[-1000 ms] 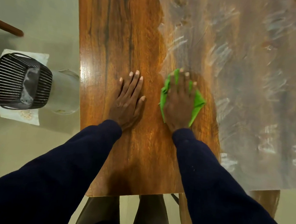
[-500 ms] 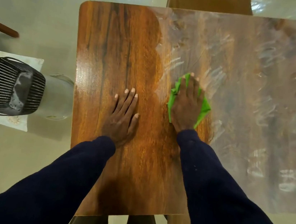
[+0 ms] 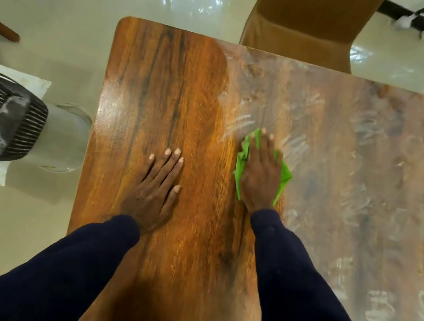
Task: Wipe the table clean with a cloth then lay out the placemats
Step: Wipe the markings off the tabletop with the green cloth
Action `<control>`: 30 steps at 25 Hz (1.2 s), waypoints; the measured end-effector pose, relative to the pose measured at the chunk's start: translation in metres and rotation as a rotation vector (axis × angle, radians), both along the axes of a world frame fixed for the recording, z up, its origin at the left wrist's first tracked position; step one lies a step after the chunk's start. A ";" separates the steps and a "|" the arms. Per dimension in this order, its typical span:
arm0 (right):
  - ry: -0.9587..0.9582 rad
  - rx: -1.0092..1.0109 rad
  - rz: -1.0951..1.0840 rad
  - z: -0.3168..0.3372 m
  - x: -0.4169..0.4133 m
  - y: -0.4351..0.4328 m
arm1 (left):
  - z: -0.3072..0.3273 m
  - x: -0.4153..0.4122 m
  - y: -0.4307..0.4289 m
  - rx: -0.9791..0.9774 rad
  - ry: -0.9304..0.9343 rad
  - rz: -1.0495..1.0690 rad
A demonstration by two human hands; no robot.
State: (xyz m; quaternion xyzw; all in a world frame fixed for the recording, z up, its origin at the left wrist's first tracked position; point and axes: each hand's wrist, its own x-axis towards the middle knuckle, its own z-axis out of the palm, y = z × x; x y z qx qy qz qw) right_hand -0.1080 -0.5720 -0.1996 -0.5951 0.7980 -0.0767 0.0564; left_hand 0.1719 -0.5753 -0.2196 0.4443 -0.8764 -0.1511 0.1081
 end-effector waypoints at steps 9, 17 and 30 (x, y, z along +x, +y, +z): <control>-0.048 0.089 0.268 0.001 0.085 0.091 | 0.001 0.001 -0.003 -0.004 -0.068 -0.030; 0.037 0.018 -0.446 -0.001 -0.011 0.177 | 0.005 0.004 -0.004 0.069 -0.045 -0.103; 0.018 0.116 -0.459 0.006 0.073 0.310 | 0.021 -0.063 0.042 0.144 0.179 -0.347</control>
